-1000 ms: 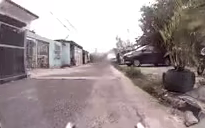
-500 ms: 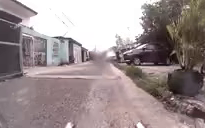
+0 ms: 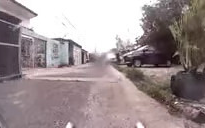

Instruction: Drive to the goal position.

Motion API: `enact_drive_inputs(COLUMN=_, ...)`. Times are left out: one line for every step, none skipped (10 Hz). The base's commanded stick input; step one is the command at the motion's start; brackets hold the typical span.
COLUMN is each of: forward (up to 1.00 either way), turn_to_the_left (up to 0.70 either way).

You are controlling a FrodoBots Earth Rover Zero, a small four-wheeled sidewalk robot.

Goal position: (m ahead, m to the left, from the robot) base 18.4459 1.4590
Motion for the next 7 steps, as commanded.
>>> enact_drive_inputs(forward=1.0, turn_to_the_left=0.03)
enact_drive_inputs(forward=1.0, turn_to_the_left=0.03)
enact_drive_inputs(forward=1.0, turn_to_the_left=0.03)
enact_drive_inputs(forward=1.0, turn_to_the_left=0.03)
enact_drive_inputs(forward=1.0, turn_to_the_left=0.03)
enact_drive_inputs(forward=1.0, turn_to_the_left=0.03)
enact_drive_inputs(forward=1.0, turn_to_the_left=0.03)
